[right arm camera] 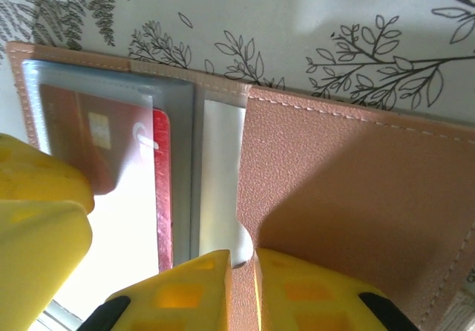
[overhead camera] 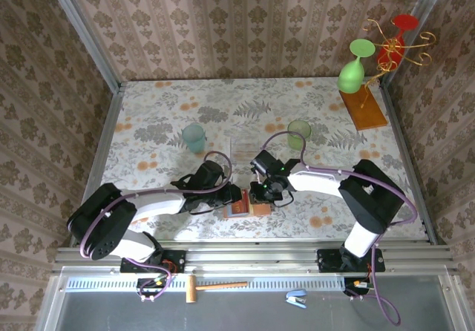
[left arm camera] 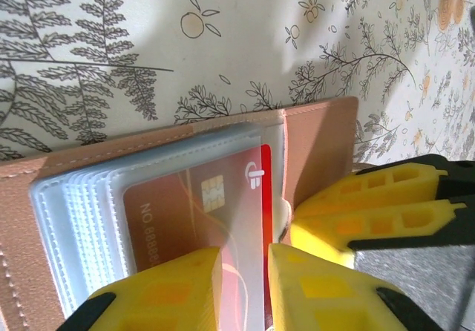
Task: Take the credit cards out of the card holder
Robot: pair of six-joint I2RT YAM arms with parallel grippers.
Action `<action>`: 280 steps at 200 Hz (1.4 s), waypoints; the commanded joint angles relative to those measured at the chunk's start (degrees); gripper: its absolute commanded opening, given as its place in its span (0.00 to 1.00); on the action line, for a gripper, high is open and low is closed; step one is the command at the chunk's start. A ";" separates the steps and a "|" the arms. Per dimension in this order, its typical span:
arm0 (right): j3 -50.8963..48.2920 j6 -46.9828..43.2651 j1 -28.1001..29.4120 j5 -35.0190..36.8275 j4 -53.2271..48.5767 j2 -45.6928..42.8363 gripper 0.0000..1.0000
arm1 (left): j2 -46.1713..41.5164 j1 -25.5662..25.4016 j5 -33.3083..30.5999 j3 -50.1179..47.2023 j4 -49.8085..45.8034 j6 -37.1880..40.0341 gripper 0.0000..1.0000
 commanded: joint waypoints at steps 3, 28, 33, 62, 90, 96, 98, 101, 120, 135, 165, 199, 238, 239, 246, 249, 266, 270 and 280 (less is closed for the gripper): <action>0.26 0.29 -0.21 0.93 -3.36 -3.44 0.18 | -1.71 0.09 -0.67 1.35 -0.78 0.98 0.24; -0.21 2.45 -0.51 0.75 -2.26 -6.18 0.18 | -1.97 0.09 -0.26 1.22 0.07 0.60 0.24; -0.51 3.11 -0.61 0.34 -1.56 -6.53 0.18 | -1.92 0.07 -0.07 1.10 0.41 0.63 0.24; -3.23 8.15 -1.80 -3.27 5.10 -7.47 0.18 | -3.01 0.28 -1.46 -1.02 3.32 0.55 0.23; -5.07 11.90 -3.03 -6.53 10.62 -7.12 0.20 | -3.84 0.56 -1.82 -1.72 1.78 2.37 0.22; -5.08 12.18 -3.16 -6.81 10.87 -6.90 0.22 | -3.87 0.57 -1.82 -1.80 1.77 2.57 0.21; -5.08 12.20 -3.20 -6.90 10.90 -6.84 0.23 | -3.87 0.54 -1.82 -1.79 1.70 2.64 0.21; -5.07 12.24 -3.24 -7.03 11.03 -6.68 0.23 | -3.87 0.59 -1.82 -1.87 1.82 2.60 0.21; -5.29 12.48 -3.51 -8.86 12.81 -6.05 0.25 | -3.65 0.16 -1.81 -2.54 4.00 2.16 0.21; -5.49 12.80 -3.76 -9.95 14.08 -5.73 0.27 | -3.13 0.00 -1.82 -3.00 5.57 1.31 0.21; -5.30 13.58 -4.04 -11.99 15.11 -4.12 0.31 | -1.59 -0.66 -2.29 -3.80 7.00 -0.35 0.20; -6.48 14.43 -4.06 -13.42 18.25 -3.24 0.24 | -1.83 -0.91 -3.13 -4.70 7.39 -0.91 0.16; -6.19 14.43 -4.03 -13.99 16.91 -1.98 0.20 | -3.23 -0.98 -1.71 -5.14 8.19 -0.71 0.16; -6.21 14.43 -4.04 -13.99 16.90 -2.01 0.20 | -3.33 -0.99 -1.68 -5.14 8.19 -0.70 0.16; -6.35 14.37 -4.05 -13.93 16.81 -1.99 0.20 | -3.63 -1.09 -1.32 -5.15 8.19 -0.68 0.16; -6.31 14.35 -4.04 -13.90 16.76 -2.00 0.19 | -3.75 -1.09 -1.18 -5.13 8.19 -0.67 0.16; -6.30 14.23 -4.04 -13.73 16.23 -1.70 0.19 | -4.51 -1.25 -0.81 -5.02 7.31 -0.42 0.15; -6.35 14.26 -4.04 -13.69 16.12 -1.56 0.18 | -4.62 -1.25 -0.72 -5.06 7.23 -0.41 0.15; -6.35 14.33 -4.04 -13.72 16.10 -1.48 0.18 | -4.82 -1.25 -0.53 -5.23 6.82 -0.34 0.15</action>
